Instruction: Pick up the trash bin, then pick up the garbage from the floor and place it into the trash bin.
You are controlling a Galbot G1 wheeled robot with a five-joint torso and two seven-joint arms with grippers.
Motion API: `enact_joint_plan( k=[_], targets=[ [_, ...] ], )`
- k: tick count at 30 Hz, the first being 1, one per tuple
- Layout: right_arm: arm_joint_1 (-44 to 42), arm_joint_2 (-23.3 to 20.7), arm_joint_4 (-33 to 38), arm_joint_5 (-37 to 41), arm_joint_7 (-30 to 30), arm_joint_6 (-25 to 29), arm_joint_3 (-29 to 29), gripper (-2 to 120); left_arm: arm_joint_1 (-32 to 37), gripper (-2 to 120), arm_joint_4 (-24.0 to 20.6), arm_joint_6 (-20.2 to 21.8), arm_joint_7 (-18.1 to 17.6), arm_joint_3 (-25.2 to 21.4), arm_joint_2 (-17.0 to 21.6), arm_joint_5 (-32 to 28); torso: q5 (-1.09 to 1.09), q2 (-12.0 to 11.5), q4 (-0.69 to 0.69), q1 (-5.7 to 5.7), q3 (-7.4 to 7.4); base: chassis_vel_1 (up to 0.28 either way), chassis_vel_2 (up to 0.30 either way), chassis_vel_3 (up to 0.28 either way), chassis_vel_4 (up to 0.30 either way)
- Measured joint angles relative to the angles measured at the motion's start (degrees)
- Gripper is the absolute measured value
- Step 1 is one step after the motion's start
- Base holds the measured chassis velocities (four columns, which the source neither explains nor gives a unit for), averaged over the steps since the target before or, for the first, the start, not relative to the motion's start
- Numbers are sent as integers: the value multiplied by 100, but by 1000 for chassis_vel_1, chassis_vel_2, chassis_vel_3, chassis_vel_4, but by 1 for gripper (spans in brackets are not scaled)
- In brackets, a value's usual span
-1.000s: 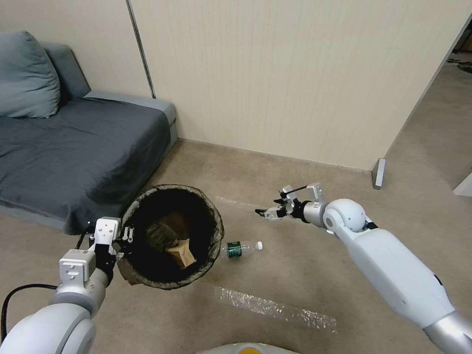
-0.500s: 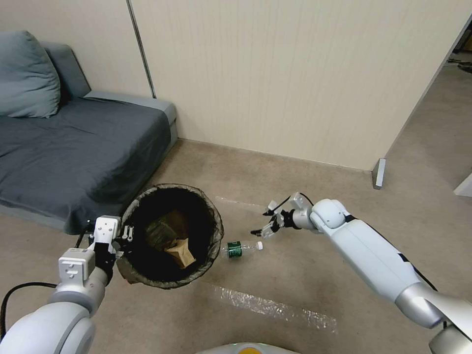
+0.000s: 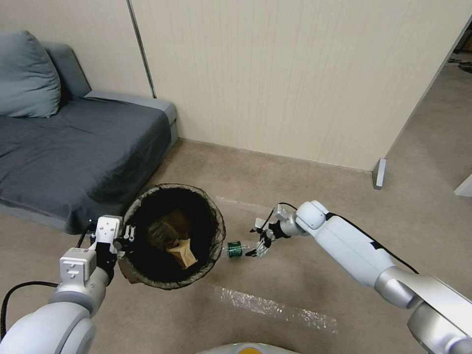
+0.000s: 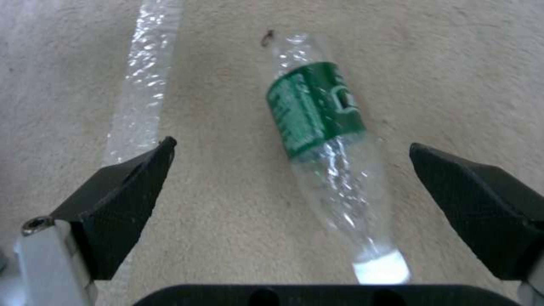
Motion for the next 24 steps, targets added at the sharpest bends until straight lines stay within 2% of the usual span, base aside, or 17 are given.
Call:
enact_joint_plan(
  k=[8,17,24],
  targets=[
    [46,260,-244,-360,-84,172,-152,100,21,3,-46,1,41,26,-77,55,0,0,0,0,0,0,0,0,0],
    [95,627,-807,-484,494,88,-185,100,80,3,-123,1,40,20,-176,95,1,0,1,0,0,0,0,0,0],
    [112,693,-995,-434,835,6,-186,100,96,3,-162,26,35,38,-229,114,1,0,-1,0,0,0,0,0,0]
  ],
)
